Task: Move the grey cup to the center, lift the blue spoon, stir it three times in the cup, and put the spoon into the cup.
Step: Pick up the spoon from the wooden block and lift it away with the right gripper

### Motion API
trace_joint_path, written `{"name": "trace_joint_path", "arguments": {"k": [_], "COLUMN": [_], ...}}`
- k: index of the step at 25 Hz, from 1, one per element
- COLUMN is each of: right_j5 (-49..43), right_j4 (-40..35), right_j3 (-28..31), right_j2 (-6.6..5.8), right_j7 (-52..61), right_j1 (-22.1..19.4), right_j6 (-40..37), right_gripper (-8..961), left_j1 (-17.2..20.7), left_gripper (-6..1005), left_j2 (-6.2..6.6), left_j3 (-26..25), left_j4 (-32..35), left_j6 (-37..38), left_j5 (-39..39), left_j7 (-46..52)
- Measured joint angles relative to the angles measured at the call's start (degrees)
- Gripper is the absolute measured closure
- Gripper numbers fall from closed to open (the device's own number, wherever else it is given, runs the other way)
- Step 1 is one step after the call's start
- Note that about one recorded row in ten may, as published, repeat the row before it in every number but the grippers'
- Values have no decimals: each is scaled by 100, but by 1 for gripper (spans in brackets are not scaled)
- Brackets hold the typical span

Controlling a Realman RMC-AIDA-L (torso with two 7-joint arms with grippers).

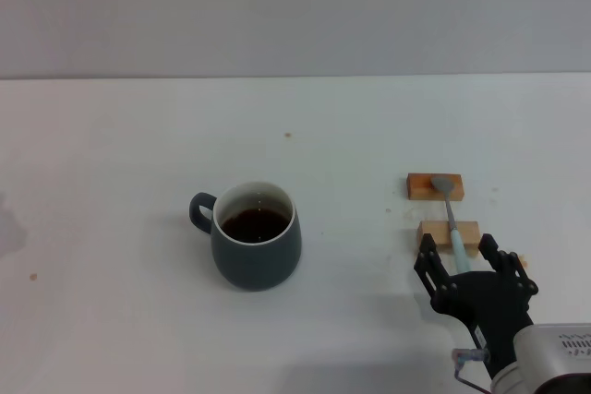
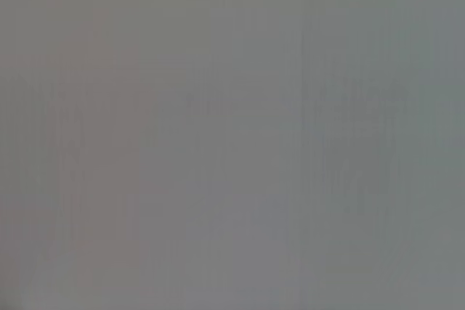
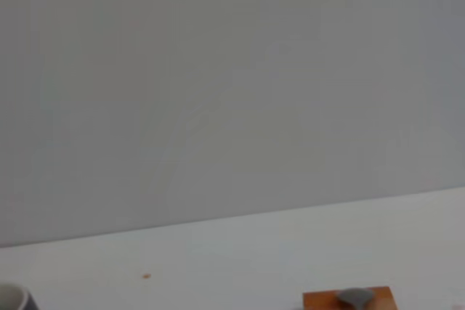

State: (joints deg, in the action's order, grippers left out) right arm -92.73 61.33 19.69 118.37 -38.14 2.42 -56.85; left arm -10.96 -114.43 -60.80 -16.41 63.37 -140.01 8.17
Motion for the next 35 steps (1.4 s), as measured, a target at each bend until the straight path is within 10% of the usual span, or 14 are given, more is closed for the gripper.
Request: {"name": "trace_joint_path", "arguments": {"k": [35], "right_j5": [976], "right_j4": [106], "right_j3": [9], "right_j2": [20], "right_j7": [-752], "right_j1": [124], "right_j6": [94], "right_gripper": [221], "left_j1": [-2], "left_gripper": [999], "left_j2": [0], "left_j3": [-2], "left_j4": [6], "left_j6": [0], "left_j5": [0], "left_j7": [0]}}
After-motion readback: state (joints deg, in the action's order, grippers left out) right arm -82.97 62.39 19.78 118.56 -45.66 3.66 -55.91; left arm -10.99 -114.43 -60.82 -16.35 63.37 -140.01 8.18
